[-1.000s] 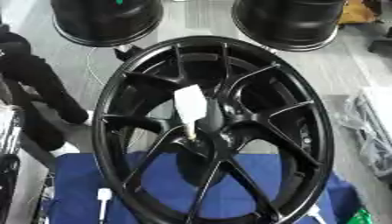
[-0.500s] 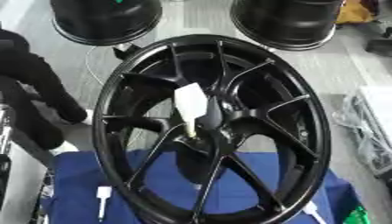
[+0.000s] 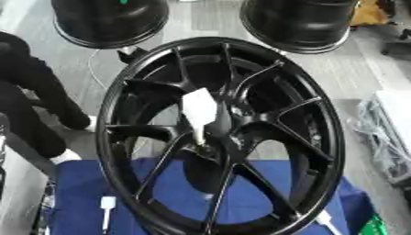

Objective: Pull the pin out of the wheel hub.

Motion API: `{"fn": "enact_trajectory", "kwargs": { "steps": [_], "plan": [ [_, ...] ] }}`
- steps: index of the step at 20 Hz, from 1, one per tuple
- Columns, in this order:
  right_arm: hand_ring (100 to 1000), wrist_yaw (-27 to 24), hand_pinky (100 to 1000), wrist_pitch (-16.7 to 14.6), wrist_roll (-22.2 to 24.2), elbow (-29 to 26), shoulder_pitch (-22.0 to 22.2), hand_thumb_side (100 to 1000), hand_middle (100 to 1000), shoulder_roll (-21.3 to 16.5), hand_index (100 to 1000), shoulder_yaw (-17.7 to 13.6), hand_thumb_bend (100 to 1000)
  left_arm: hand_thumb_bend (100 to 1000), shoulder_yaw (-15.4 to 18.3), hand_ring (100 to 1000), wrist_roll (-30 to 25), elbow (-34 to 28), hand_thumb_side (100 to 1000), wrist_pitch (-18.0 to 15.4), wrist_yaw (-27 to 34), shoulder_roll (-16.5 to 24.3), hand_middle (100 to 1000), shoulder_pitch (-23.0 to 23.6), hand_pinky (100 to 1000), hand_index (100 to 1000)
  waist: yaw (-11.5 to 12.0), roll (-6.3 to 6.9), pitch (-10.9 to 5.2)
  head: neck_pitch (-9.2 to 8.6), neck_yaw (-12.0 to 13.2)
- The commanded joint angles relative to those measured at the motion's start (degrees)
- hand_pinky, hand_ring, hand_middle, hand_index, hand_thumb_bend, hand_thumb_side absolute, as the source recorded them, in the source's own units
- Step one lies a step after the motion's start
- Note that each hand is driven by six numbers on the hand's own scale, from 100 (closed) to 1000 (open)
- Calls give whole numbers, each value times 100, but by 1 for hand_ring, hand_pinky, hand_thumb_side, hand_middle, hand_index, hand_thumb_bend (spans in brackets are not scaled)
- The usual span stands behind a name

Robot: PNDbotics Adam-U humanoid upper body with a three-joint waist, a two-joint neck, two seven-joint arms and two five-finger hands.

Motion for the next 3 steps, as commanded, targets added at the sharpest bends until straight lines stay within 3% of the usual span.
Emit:
{"fn": "enact_trajectory", "kwargs": {
  "steps": [1,3],
  "plan": [
    [771,-317,803,8,-36,-4,-307,579,793,131,867,245,100,298,-37,674,-76,-71,635,-1,-13,80,618,-99,556,680,25,10,-146,-13,-75],
    [770,-471,802,-27,-77,86,-547,616,792,370,866,393,100,297,-64,674,-111,-70,634,4,-22,58,618,-114,555,680,60,25,-149,-22,-119]
  ]
}}
